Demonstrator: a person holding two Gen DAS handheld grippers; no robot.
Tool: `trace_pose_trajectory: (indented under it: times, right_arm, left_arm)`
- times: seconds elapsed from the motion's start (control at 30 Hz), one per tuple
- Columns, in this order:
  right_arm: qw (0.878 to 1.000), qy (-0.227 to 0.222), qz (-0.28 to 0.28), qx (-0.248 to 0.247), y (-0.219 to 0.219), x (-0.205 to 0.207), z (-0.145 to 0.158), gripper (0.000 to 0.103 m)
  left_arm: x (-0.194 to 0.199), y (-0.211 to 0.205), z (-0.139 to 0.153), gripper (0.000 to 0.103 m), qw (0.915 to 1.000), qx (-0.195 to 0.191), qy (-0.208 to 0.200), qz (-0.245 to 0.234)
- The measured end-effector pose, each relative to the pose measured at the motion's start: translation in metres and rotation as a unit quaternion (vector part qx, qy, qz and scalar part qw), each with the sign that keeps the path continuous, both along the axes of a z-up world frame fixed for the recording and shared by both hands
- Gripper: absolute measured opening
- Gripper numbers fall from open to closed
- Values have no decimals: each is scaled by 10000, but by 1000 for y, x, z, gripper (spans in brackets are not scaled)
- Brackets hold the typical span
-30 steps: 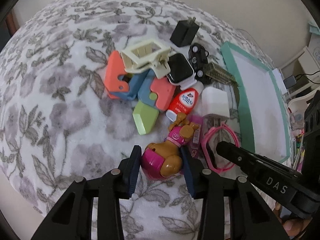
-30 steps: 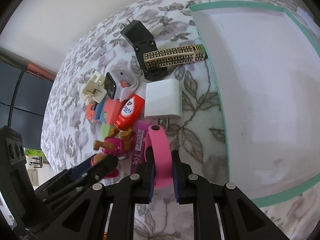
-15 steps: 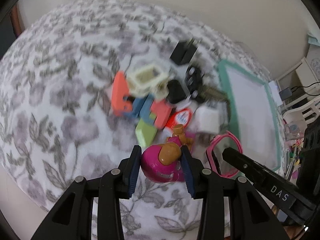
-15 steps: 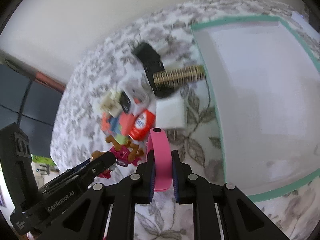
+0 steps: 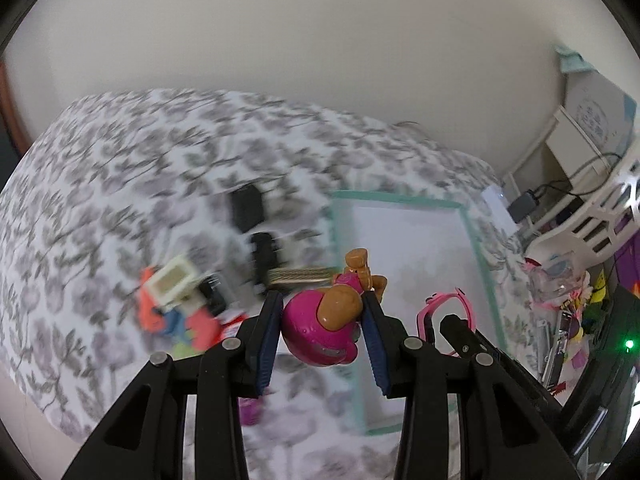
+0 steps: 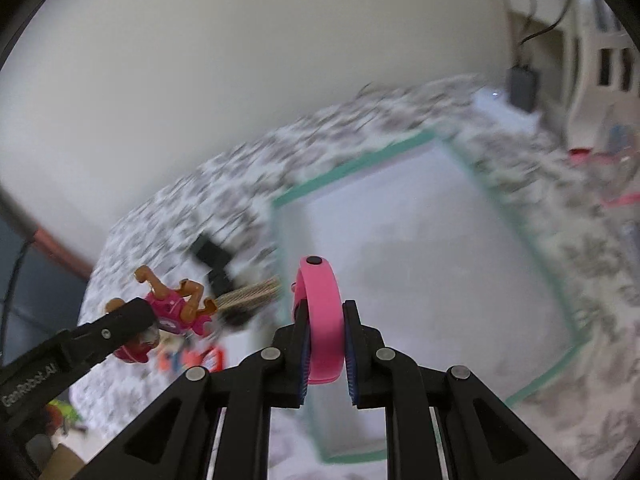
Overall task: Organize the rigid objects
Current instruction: 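Carry the pink figure and pink band over the tray with both grippers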
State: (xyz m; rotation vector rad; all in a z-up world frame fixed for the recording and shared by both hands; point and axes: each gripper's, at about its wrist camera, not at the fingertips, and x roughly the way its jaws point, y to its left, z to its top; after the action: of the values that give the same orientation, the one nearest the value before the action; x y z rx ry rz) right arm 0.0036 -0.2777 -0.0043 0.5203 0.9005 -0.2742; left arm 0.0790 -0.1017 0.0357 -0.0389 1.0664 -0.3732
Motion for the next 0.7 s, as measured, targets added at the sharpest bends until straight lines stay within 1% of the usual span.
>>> trace_pose_trajectory:
  times: [0.13,0.2,0.27,0.4,0.47,0.57,0.7]
  right_arm:
    - [9986,21,-442,-276,-28,-5,0,16]
    - [9976,19,-582,-365,-37,-6,-2,16]
    - [9961,37,-690,-555,-44,-3,-3,16]
    - [9940,64,-821,-724,-54,-3,-8,16]
    - [9931,108,-871,-777,-58,-1,-13,16]
    - [9931,168,-859,-783,-61,3,-21,16]
    - [9926,256,-816,-865,-63,11,-32,16]
  left_arm:
    - [1,-36,2,41,9998,9,-137,-171]
    - [2,-51,3,41,9996,-24,-183,-227]
    - [5,-66,0,41,9994,-59,-228,-271]
    - [12,-84,-14,41,9993,-28,-201,-302]
    - [17,-87,-25,41,9996,-43,-113,-246]
    - [25,-93,-40,41,9998,-46,40,-210]
    - [31,-102,-52,41,9996,-22,52,-276]
